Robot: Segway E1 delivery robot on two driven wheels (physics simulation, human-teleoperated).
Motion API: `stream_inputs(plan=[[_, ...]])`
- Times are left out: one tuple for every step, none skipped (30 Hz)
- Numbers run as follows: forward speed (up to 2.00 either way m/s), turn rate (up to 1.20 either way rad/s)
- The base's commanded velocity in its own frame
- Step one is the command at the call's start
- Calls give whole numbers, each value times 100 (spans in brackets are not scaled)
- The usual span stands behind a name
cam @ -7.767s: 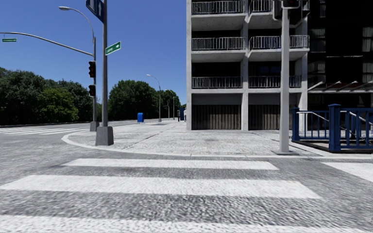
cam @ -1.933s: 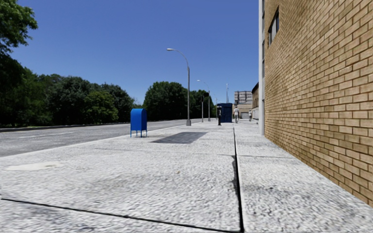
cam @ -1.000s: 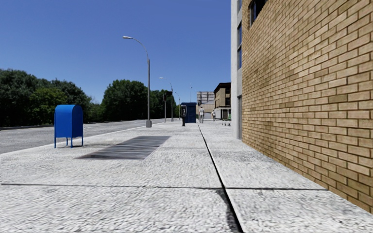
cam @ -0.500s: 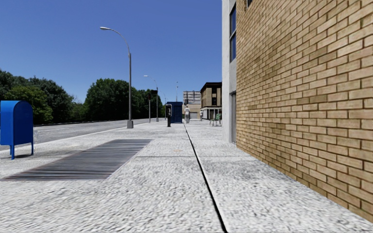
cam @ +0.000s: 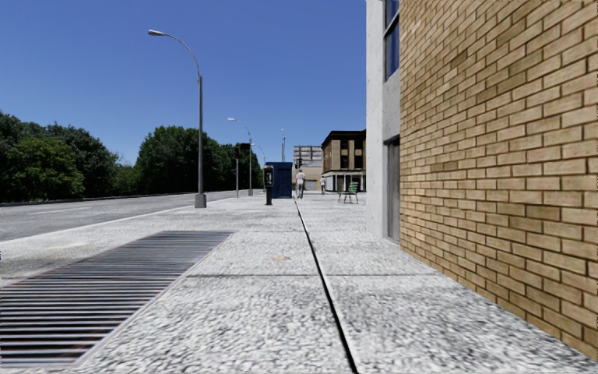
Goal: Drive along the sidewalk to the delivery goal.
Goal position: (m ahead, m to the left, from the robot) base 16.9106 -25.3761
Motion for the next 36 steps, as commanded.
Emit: stream_inputs(plan=[[200,0],[200,0],[200,0],[200,0],[200,0],[200,0],[200,0],[200,0],[200,0],[200,0],[200,0],[200,0],[200,0],[200,0],[200,0],[200,0],[200,0],[200,0],[200,0],[200,0],[200,0],[200,0],[200,0],[200,0],[200,0],[200,0],[200,0],[200,0],[200,0],[200,0],[200,0],[200,0],[200,0],[200,0],[200,0],[200,0]])
